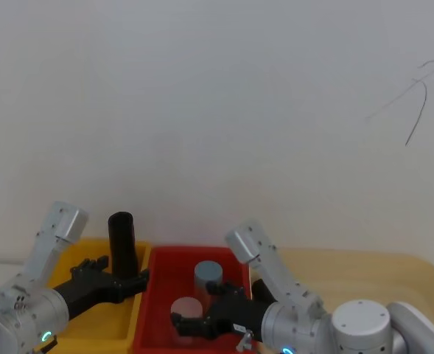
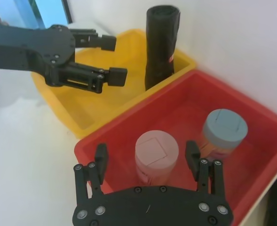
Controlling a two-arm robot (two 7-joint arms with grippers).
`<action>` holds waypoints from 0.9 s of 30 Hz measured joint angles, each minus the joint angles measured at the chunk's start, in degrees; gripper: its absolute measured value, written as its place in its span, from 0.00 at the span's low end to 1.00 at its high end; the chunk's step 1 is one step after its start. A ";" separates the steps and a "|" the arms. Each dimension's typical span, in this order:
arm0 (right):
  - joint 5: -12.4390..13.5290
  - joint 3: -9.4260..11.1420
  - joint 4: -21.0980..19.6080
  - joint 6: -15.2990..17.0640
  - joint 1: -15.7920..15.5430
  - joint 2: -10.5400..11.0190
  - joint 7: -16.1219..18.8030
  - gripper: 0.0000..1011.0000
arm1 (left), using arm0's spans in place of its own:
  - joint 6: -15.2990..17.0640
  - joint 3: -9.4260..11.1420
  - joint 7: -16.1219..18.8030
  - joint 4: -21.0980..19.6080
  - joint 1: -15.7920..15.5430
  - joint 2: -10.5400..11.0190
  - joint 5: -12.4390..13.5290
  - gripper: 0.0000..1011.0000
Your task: Pick up the garbage bag with the one hand and transfer it to the other hand.
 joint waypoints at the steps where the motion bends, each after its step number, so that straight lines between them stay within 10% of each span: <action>1: -0.20 -0.33 0.95 0.00 0.48 -0.33 0.27 0.99 | 0.00 0.00 0.01 0.01 0.01 0.00 0.00 0.99; 27: -2.15 -1.31 9.86 -0.78 4.66 -3.64 1.57 0.99 | -0.01 0.00 0.06 0.04 0.02 0.00 -0.01 0.99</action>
